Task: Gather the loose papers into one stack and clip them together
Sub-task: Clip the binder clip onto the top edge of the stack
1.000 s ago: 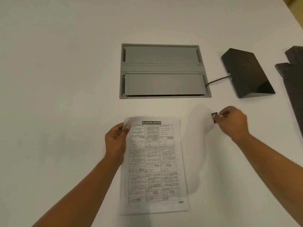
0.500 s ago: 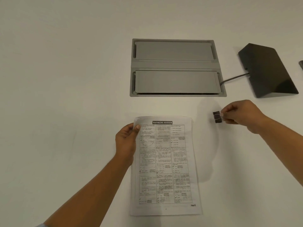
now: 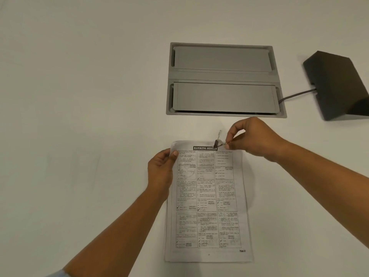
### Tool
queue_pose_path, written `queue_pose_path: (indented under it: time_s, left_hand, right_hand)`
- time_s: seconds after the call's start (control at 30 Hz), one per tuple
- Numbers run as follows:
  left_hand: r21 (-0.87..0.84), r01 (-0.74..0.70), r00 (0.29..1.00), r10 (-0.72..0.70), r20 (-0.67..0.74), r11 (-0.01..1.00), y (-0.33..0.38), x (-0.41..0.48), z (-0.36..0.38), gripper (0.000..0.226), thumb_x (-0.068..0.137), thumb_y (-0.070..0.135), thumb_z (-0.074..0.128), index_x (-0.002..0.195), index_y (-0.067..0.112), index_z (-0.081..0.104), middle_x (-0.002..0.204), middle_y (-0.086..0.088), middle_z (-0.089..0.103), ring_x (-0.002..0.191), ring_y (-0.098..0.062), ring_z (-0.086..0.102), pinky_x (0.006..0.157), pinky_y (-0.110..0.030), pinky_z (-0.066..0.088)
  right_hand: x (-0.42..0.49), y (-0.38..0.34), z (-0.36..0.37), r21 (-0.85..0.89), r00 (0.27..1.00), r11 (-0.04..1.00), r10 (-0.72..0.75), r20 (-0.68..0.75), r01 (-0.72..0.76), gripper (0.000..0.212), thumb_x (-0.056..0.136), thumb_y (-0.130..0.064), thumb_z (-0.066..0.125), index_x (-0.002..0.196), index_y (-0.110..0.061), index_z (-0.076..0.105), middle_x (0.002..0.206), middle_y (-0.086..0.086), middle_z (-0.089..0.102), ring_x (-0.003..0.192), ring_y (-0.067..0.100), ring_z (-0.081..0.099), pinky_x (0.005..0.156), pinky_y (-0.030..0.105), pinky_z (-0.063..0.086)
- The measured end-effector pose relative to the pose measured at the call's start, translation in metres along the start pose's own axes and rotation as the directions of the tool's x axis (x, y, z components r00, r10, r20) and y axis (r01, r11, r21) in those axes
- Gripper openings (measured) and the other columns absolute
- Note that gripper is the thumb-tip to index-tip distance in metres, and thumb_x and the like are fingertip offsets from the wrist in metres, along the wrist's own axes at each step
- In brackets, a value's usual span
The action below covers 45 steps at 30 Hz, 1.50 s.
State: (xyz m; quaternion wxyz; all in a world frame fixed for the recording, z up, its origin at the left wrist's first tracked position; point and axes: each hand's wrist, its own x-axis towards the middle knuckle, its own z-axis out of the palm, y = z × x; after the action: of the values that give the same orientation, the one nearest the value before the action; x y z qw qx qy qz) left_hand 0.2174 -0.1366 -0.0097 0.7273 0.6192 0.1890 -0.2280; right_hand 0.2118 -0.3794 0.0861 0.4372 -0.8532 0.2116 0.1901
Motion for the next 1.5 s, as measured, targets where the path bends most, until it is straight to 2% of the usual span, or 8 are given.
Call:
queue_pose_path:
  time_s: [0.2, 0.3, 0.43, 0.73, 0.8, 0.9, 1.1, 1.5]
  left_hand:
    - [0.005, -0.002, 1.000, 0.002, 0.010, 1.000, -0.001, 0.001, -0.002, 0.014, 0.093, 0.011, 0.066, 0.103, 0.007, 0.073, 0.100, -0.014, 0.077, 0.096, -0.033, 0.074, 0.090, -0.047, 0.059]
    - [-0.005, 0.009, 1.000, -0.009, 0.016, 1.000, -0.001, 0.001, -0.003, 0.013, 0.093, 0.010, 0.066, 0.103, 0.008, 0.074, 0.097, -0.010, 0.078, 0.090, -0.025, 0.075, 0.088, -0.042, 0.060]
    - [-0.013, 0.019, 1.000, -0.019, 0.005, 1.000, 0.000, 0.002, -0.003, 0.017, 0.092, 0.010, 0.067, 0.106, 0.004, 0.073, 0.104, -0.018, 0.076, 0.097, -0.031, 0.073, 0.092, -0.045, 0.058]
    - [-0.014, 0.034, 0.999, -0.034, -0.017, 0.999, -0.001, 0.003, -0.003, 0.020, 0.091, 0.012, 0.069, 0.107, 0.003, 0.072, 0.107, -0.022, 0.075, 0.106, -0.043, 0.069, 0.096, -0.057, 0.053]
    - [-0.010, 0.029, 0.999, -0.029, -0.020, 1.000, 0.000, 0.003, -0.002, 0.020, 0.091, 0.012, 0.069, 0.108, 0.002, 0.072, 0.108, -0.023, 0.075, 0.107, -0.043, 0.069, 0.097, -0.057, 0.053]
    - [-0.012, 0.028, 0.999, -0.028, -0.022, 1.000, 0.000, 0.003, -0.001, 0.016, 0.091, 0.010, 0.068, 0.104, 0.004, 0.073, 0.107, -0.022, 0.075, 0.107, -0.043, 0.069, 0.097, -0.057, 0.053]
    - [-0.004, 0.024, 1.000, -0.024, -0.018, 1.000, 0.000, 0.004, -0.001, 0.013, 0.091, 0.011, 0.068, 0.102, 0.007, 0.073, 0.106, -0.021, 0.075, 0.104, -0.042, 0.070, 0.095, -0.055, 0.055]
    - [0.025, -0.006, 1.000, 0.006, 0.019, 1.000, 0.001, 0.002, -0.001, 0.009, 0.093, 0.010, 0.066, 0.096, 0.012, 0.074, 0.097, -0.012, 0.079, 0.093, -0.034, 0.075, 0.084, -0.045, 0.061]
  right_hand:
    - [0.007, -0.009, 0.003, -0.030, 0.998, 0.999, -0.030, 0.049, 0.031, 0.010, 0.070, -0.004, 0.083, 0.074, -0.005, 0.074, 0.102, -0.002, 0.072, 0.092, 0.006, 0.069, 0.072, 0.018, 0.054]
    - [0.008, -0.012, 0.003, -0.083, 0.995, 0.994, -0.071, 0.065, 0.076, 0.007, 0.070, -0.002, 0.081, 0.072, -0.004, 0.075, 0.105, -0.002, 0.073, 0.091, -0.004, 0.064, 0.067, 0.007, 0.045]
    - [0.011, -0.015, 0.002, -0.069, 0.990, 0.990, -0.115, 0.076, 0.120, 0.007, 0.071, 0.001, 0.078, 0.070, -0.003, 0.073, 0.098, 0.000, 0.076, 0.085, -0.003, 0.069, 0.063, 0.004, 0.047]
    - [0.013, -0.019, 0.013, 0.001, 0.991, 0.994, -0.106, 0.081, 0.106, 0.032, 0.070, -0.012, 0.082, 0.095, -0.011, 0.062, 0.082, 0.003, 0.073, 0.064, 0.018, 0.069, 0.055, 0.030, 0.055]
    - [0.014, -0.017, 0.016, -0.008, 0.993, 0.997, -0.078, 0.088, 0.079, 0.040, 0.069, -0.014, 0.083, 0.102, -0.019, 0.061, 0.085, 0.000, 0.073, 0.067, 0.018, 0.071, 0.053, 0.025, 0.053]
    - [0.016, -0.015, 0.021, -0.084, 0.992, 0.992, -0.082, 0.093, 0.090, 0.028, 0.067, -0.017, 0.085, 0.089, -0.018, 0.067, 0.090, -0.003, 0.073, 0.071, 0.012, 0.070, 0.049, 0.013, 0.045]
    - [0.018, -0.026, 0.022, -0.174, 0.986, 0.973, -0.142, 0.083, 0.155, 0.031, 0.059, -0.026, 0.092, 0.077, -0.013, 0.071, 0.080, -0.001, 0.076, 0.073, 0.014, 0.074, 0.070, 0.032, 0.061]
    - [0.031, -0.052, 0.029, -0.552, 0.894, 0.706, -0.389, 0.221, 0.444, 0.043, 0.071, -0.051, 0.076, 0.100, -0.020, 0.074, 0.094, -0.006, 0.076, 0.085, 0.010, 0.069, 0.078, 0.031, 0.057]
